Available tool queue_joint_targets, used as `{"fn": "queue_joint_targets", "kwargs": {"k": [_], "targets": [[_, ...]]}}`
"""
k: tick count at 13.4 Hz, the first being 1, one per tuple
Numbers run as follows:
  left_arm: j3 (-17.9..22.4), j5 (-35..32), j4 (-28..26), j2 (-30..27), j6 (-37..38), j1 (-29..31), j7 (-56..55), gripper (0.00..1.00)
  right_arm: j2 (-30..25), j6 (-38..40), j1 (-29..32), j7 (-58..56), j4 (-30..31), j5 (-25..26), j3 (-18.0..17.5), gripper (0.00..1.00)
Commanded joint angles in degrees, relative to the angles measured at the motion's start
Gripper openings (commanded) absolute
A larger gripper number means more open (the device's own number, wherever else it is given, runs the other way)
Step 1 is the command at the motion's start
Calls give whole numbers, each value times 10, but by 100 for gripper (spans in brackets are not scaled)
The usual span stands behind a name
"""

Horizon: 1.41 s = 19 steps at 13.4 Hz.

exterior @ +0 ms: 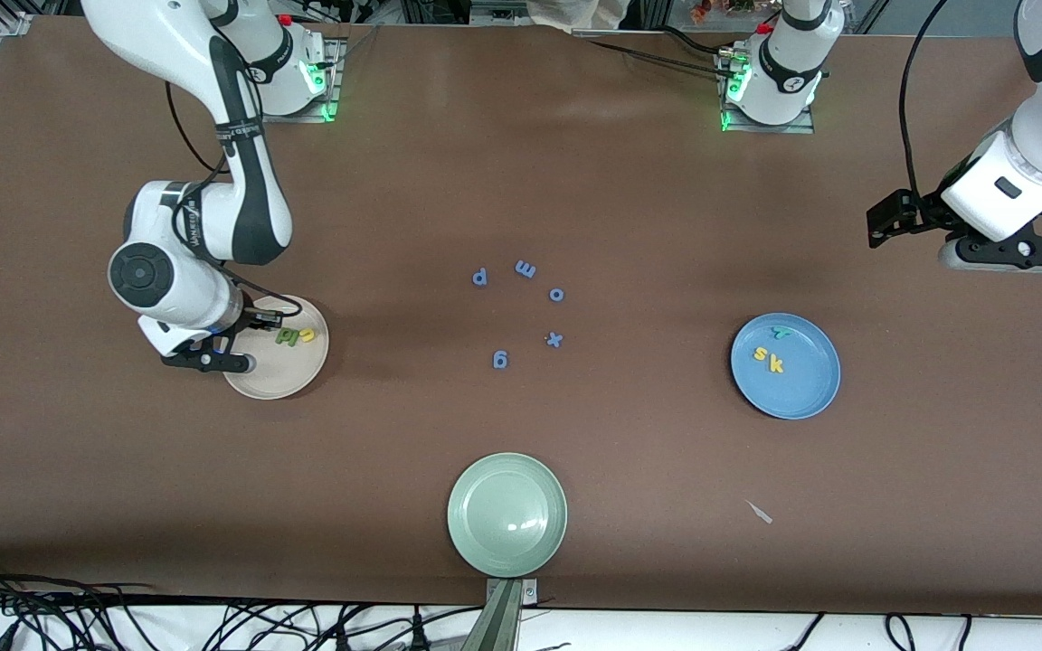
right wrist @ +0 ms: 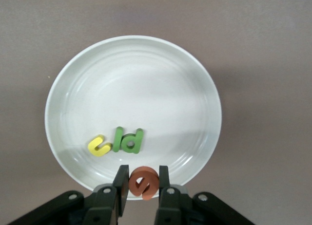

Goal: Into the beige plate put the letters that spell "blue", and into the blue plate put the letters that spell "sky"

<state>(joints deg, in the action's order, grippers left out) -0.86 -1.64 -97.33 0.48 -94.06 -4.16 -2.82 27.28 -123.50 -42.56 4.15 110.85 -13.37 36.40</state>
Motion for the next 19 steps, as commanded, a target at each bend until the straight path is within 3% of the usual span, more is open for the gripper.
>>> {"fn": "queue_joint_targets", "kwargs": {"k": [1,3,12,14,16,19], "targets": [[-1,10,15,5,14,5,15,100,-6,6,3,-10,-5,-24,-1,62],[-1,10,15,6,14,5,15,100,-6,29,10,-11,-30,-31,0,74],[-1,9,16,6,14,3,15,100,-4,284,39,-9,-271,-24,16,84],[-1,9,16,6,14,3,15,100,-8,310,39,-18,-294,-23,27,86],[-1,9,16,6,14,3,15,100,-9,327,38,-29,-306,-22,38,99],[-1,9,16,6,14,3,15,100,-19,335,34,-33,-313,-17,51,100]]}}
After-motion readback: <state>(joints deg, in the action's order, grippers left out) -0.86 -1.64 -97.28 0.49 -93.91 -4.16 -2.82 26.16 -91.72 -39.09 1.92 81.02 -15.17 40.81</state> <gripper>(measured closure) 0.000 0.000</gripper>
